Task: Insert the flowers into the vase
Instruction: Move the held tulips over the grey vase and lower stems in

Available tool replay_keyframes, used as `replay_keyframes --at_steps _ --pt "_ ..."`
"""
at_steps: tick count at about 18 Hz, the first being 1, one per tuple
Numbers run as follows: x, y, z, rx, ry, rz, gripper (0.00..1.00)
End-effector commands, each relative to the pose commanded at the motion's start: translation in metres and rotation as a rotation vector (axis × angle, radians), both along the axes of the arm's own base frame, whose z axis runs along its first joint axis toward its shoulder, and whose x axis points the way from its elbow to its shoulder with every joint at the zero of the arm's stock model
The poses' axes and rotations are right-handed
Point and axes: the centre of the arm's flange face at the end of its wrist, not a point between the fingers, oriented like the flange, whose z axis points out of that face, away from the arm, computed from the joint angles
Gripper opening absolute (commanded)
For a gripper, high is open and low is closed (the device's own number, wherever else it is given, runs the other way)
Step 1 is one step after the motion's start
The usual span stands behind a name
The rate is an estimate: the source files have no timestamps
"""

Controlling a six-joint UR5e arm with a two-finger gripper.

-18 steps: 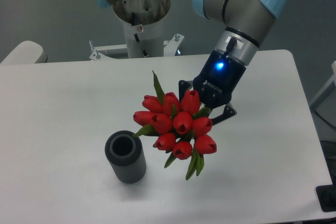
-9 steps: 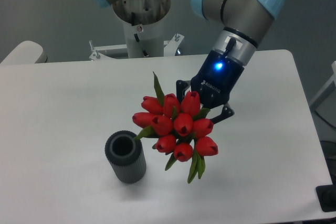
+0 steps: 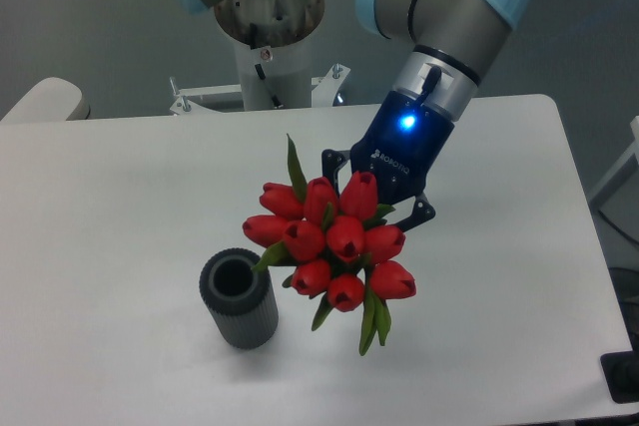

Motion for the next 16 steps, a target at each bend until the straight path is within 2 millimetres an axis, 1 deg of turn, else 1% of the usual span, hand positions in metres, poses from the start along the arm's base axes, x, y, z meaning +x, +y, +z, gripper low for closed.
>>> replay_keyframes --at_steps 2,6,9,12,16 --pt "0.014 0.015 0.006 0.032 -0.016 -0.046 0.17" --pt "0.02 0.018 0.01 0.058 -0.046 -0.065 0.17" --pt "0.022 0.02 0.01 0.126 -0.09 -0.118 0.18" --pt "0.023 0.024 0.001 0.24 -0.13 -0.21 0.18" --pt "0.031 0.023 -0.013 0.288 -0.114 -0.257 0.18"
